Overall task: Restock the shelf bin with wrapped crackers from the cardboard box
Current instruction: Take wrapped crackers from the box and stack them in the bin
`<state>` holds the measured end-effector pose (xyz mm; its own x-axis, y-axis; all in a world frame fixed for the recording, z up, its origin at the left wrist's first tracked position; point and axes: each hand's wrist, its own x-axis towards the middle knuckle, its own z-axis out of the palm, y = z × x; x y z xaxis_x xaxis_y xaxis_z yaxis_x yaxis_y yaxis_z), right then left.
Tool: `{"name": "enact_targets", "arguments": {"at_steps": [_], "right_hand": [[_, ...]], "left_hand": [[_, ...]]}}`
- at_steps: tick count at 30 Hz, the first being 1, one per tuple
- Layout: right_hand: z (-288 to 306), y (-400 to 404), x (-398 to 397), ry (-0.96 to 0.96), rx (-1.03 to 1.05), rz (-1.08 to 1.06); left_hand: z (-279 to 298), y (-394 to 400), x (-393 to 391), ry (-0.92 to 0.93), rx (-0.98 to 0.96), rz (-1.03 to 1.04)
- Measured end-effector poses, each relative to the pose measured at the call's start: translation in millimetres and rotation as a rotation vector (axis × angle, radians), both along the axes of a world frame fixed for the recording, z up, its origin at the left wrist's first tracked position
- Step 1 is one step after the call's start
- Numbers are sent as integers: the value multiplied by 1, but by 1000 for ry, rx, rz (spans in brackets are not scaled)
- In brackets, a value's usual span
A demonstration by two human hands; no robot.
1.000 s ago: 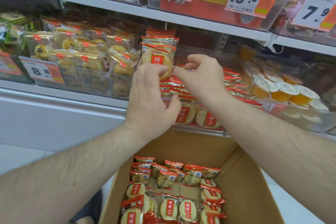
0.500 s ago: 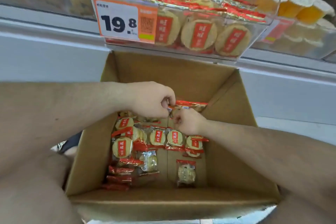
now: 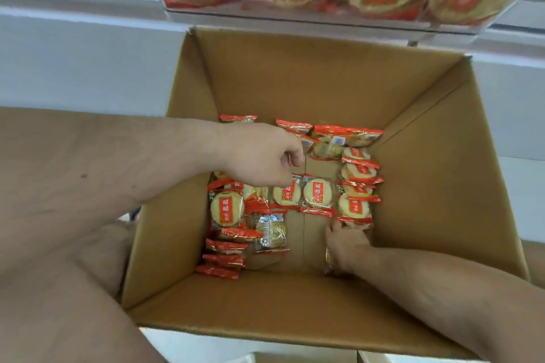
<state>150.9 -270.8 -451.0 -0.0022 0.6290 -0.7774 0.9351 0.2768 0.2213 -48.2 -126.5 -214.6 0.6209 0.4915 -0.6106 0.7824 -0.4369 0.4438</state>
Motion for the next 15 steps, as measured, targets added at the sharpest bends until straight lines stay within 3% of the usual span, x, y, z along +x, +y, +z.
{"name": "enact_targets", "arguments": {"at_steps": [5, 8, 11, 15], "right_hand": [[32, 20, -6, 5, -110, 16], [74, 47, -18, 85, -104, -70], [124, 66, -32, 378, 302, -243], [177, 77, -60, 872, 1009, -60]], "left_hand": [[1, 1, -2, 50, -41, 46], [3, 4, -6, 43, -105, 242], [9, 7, -14, 76, -254, 545], [15, 5, -17, -44, -629, 905]]}}
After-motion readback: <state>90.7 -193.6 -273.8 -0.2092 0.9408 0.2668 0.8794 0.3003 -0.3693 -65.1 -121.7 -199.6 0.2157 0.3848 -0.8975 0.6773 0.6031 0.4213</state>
